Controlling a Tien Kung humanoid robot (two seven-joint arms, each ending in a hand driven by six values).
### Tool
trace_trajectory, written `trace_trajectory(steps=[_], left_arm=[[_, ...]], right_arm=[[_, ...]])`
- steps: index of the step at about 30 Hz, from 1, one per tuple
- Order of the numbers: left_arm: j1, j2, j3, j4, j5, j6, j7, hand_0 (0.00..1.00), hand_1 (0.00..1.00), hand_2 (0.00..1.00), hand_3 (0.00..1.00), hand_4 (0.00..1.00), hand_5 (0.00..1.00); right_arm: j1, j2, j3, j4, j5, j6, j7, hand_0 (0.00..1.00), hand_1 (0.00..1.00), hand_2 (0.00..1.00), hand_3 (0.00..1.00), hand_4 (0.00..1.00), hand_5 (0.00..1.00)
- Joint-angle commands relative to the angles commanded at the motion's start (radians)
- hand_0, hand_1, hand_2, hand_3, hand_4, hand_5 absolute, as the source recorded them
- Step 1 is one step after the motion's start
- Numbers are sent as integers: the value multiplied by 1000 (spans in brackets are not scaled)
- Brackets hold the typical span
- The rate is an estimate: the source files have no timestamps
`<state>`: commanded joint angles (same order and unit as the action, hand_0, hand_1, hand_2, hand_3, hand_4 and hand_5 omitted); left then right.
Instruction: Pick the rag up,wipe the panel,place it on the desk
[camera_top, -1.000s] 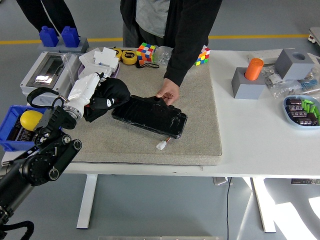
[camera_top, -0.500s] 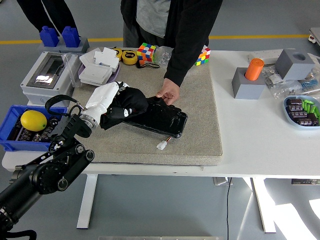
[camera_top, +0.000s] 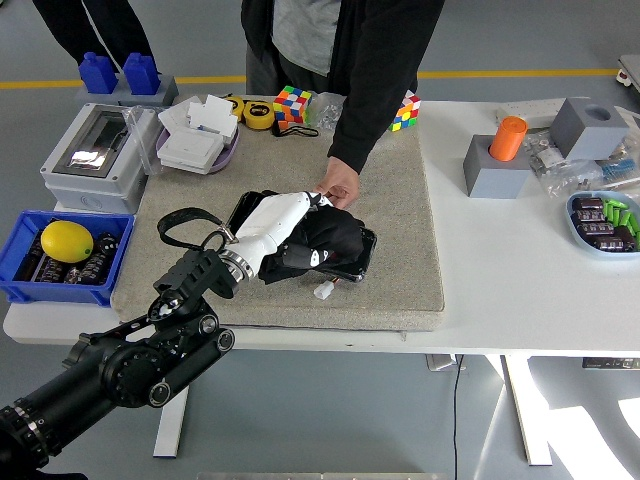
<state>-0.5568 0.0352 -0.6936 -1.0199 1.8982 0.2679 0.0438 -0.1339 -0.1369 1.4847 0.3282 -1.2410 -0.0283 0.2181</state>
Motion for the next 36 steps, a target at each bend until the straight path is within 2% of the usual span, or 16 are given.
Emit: trace_trajectory(steps=[7,13,19,24,36], left_arm=[[-19,-12,62,1,-14,-4,4,242,360,461,560,741,2],[-21,-17,79,-7,-19,-1,1,241,360,461,560,741,2],[-24,-13,48,-2,-10,2,-3,242,360,461,561,741,2],[-20,-4,4,25,-4,6,-10,241,360,461,561,743,2],[-10,32,-136,97,22,11,-24,241,357,460,561,743,2]], right_arm=[[-1,0,3,-1,-2,0,0,591,604,536,533,905,359],[-1,0,2,0,-1,0,1,591,602,536,533,906,359],[1,2,3,0,0,0,1,591,603,536,532,905,360],[0,2,5,0,-1,0,1,591,602,536,532,905,360],[-1,3,6,0,-2,0,1,591,604,536,532,905,360]])
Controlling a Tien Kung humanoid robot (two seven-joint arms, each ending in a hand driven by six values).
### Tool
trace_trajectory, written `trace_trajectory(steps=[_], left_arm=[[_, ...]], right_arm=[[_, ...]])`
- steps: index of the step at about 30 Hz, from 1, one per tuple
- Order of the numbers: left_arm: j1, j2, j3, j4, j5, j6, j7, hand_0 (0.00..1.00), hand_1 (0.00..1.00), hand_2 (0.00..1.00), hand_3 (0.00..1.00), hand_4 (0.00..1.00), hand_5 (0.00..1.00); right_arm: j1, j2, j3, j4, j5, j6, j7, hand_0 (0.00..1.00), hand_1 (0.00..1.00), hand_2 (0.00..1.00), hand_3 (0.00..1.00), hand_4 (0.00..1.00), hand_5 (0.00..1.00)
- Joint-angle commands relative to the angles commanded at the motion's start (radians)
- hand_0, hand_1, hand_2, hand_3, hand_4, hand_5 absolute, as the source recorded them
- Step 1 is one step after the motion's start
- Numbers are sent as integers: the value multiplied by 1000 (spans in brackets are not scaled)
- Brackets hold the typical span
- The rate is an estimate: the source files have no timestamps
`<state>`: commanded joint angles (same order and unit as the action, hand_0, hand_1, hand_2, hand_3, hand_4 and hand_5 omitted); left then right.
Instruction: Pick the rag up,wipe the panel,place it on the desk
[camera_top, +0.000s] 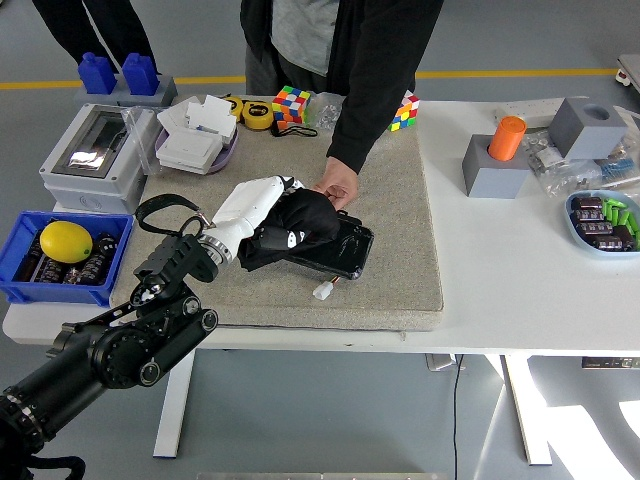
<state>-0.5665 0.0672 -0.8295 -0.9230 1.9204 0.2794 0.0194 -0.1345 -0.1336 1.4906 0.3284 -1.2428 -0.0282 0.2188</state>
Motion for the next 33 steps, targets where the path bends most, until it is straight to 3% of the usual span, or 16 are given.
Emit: trace_trajectory(steps=[14,25,33], left_arm=[[19,27,-169,59,33,15,-22,239,358,461,561,743,2],[51,43,-387,69,100,74,-24,239,360,461,561,742,2],[79,40,-400,101,78,84,-20,243,369,469,563,738,2]], right_arm=[[0,3,3,1,1,0,0,591,604,537,533,906,360],[-1,4,5,0,0,0,0,591,604,536,533,906,362],[-1,5,5,1,0,0,0,591,604,536,533,905,362]])
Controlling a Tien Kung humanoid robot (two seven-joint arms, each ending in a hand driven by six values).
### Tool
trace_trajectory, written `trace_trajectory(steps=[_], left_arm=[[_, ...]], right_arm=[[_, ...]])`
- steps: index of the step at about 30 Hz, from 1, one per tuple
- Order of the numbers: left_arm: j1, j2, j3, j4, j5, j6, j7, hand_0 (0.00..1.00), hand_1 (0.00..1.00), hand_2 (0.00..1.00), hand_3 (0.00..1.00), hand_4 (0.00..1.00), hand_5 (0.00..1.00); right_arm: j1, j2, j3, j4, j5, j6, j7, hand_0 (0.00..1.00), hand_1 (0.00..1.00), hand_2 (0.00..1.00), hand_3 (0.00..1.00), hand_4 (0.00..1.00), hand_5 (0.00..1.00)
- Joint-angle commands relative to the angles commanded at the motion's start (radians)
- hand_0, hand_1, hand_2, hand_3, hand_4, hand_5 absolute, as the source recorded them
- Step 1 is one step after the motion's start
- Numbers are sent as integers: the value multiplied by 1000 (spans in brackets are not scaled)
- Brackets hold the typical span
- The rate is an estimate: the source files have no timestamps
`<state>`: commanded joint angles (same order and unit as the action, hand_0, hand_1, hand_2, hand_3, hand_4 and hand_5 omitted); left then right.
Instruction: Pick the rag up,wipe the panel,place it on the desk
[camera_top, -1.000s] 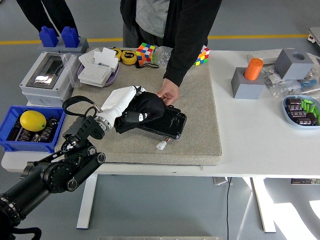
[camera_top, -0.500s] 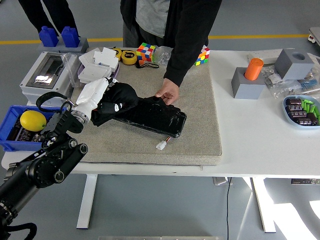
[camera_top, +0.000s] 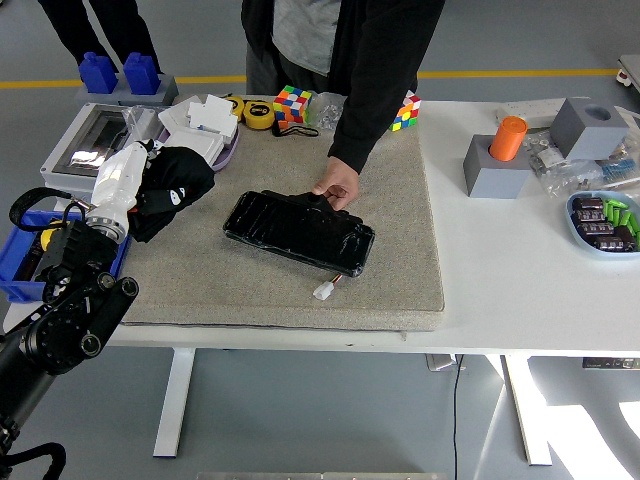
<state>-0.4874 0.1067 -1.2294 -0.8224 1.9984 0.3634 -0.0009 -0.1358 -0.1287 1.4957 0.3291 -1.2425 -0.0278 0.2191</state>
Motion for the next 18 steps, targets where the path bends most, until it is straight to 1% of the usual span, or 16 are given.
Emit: trace_trajectory(steps=[5,6,10,11,12,15,16,17,18], left_arm=[[15,-10,4,12,-18,-1,9,243,369,469,563,738,2],[17,-11,2,16,-21,-2,14,303,497,537,581,766,2],[17,-9,-6,23,-15,-15,45,303,497,537,581,766,2],[17,-8,-6,24,-18,-22,50,303,497,537,581,766,2],[17,-8,-7,24,-21,-31,57,387,595,615,612,866,16],[20,-6,-13,21,-28,-65,82,387,595,615,612,866,16],[23,-6,-13,15,-19,-85,102,387,595,615,612,866,16],[25,-6,-14,12,-15,-92,110,387,595,615,612,866,16],[28,-6,-17,7,-10,-95,113,706,846,902,892,995,281]], right_arm=[[2,0,-4,0,2,0,0,591,604,536,533,905,362],[1,-1,-6,0,2,0,0,591,602,536,533,905,361],[2,-1,-3,0,0,0,0,591,602,536,533,905,361],[1,0,-3,0,2,0,0,591,602,536,533,905,361],[1,-1,-3,0,1,0,0,591,604,536,533,905,361],[0,-1,-3,0,1,0,0,591,604,536,533,905,361],[-1,-1,-4,0,2,0,0,591,604,536,533,905,361],[-1,-1,-4,0,2,0,0,591,604,536,533,905,361],[-1,-1,-5,0,2,0,0,591,604,537,533,906,362]])
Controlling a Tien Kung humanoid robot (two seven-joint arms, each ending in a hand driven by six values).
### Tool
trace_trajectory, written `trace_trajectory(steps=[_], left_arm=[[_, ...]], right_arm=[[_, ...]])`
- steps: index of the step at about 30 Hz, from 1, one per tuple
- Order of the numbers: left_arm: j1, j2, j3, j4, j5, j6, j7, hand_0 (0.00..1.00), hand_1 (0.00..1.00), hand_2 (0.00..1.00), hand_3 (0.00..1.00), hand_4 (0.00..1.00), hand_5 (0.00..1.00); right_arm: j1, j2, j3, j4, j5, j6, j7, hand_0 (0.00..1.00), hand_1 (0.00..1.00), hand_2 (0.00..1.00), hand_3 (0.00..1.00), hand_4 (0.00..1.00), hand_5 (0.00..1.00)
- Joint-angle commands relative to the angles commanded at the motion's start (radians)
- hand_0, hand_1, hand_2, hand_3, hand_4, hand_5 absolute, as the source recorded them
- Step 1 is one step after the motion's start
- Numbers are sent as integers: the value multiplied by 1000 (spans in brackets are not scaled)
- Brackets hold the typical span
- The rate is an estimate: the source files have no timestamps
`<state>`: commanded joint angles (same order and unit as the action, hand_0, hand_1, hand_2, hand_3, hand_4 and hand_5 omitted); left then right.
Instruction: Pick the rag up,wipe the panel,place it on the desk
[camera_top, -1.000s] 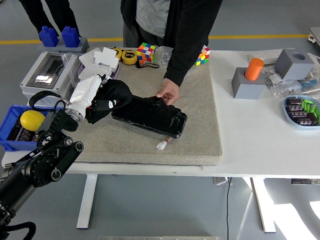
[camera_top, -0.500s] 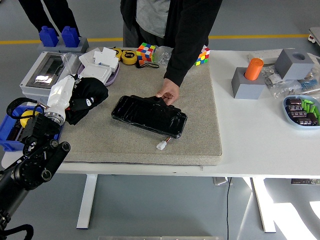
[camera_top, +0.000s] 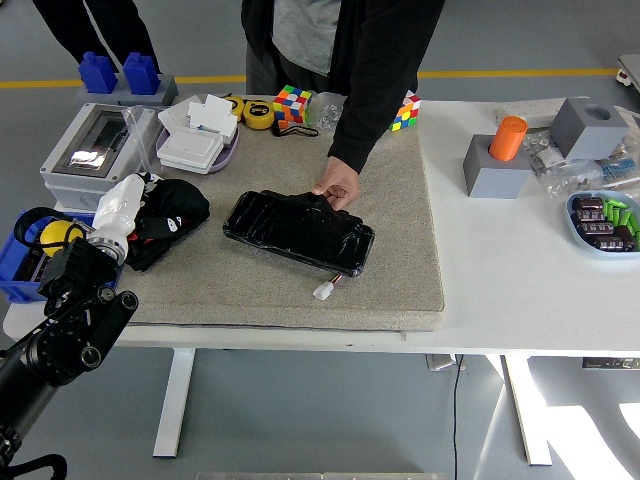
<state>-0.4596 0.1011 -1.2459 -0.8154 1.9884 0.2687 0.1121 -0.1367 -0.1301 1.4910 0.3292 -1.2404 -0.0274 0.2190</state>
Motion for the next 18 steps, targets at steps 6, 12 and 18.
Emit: trace_trajectory(steps=[6,12,18], left_arm=[[20,3,-17,-49,-15,-14,8,884,983,997,998,998,513],[49,6,-66,-114,-62,14,-50,894,991,998,998,998,650],[100,0,-122,-173,-278,130,-280,620,720,756,766,985,377]], right_arm=[[-1,0,-3,1,1,1,1,591,604,537,532,907,362],[1,-2,-3,1,0,2,1,591,604,537,533,907,362],[4,0,2,-2,-4,2,1,591,604,537,532,907,362]])
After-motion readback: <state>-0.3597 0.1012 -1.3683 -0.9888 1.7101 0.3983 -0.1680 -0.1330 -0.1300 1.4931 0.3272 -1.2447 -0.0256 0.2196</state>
